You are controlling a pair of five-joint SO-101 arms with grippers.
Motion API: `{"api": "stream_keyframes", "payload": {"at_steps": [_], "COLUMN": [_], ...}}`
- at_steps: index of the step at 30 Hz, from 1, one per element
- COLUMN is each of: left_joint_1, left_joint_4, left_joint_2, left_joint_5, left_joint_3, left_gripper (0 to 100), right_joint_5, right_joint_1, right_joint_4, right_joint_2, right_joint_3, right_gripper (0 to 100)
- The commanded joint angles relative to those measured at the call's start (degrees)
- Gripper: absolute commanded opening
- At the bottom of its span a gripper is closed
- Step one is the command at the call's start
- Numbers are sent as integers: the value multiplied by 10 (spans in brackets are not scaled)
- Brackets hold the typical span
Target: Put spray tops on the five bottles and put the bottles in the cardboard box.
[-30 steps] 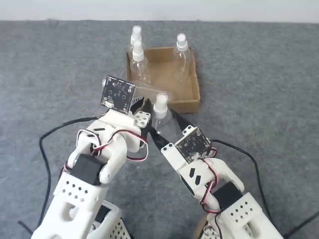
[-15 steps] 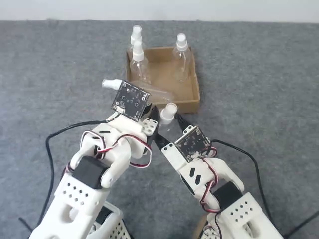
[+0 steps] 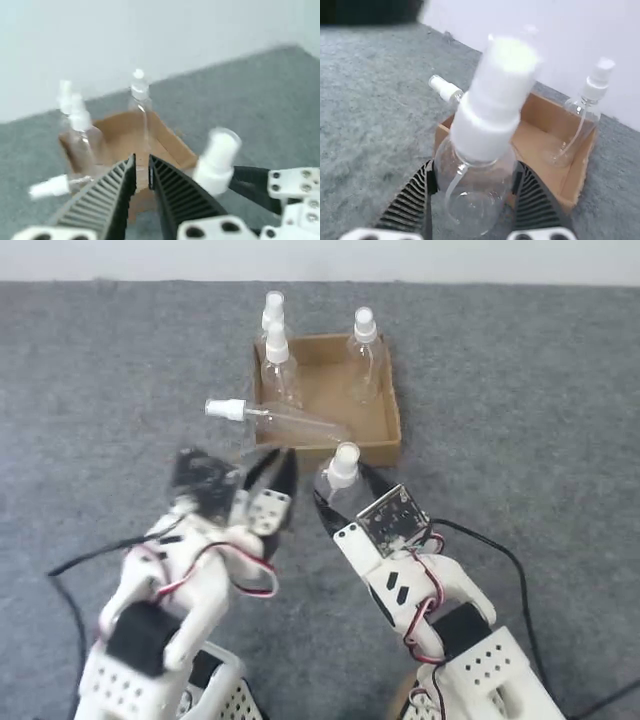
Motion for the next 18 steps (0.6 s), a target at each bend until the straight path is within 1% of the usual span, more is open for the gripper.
{"api": "stream_keyframes", "payload": {"at_steps": [1, 6, 13, 16, 18], "left_joint_1": [-50, -76, -184, -219, -237], "left_joint_4": [-4, 9, 6, -16, -47], "left_joint_2": [-33, -38, -38, -38, -38], "left_joint_5": [-2, -2, -2, -1, 17], "left_joint_3": [-8, 3, 55, 89, 118], "left_gripper": [40, 40, 40, 40, 40], "right_joint_5": [4, 4, 4, 9, 10], "right_joint_1": [27, 62, 141, 175, 197], "right_joint_4": [4, 17, 95, 114, 116], "right_joint_2": [-15, -15, -14, -14, -14], "right_joint_3": [-57, -75, -146, -166, -169], "right_gripper": [6, 6, 6, 6, 6]}}
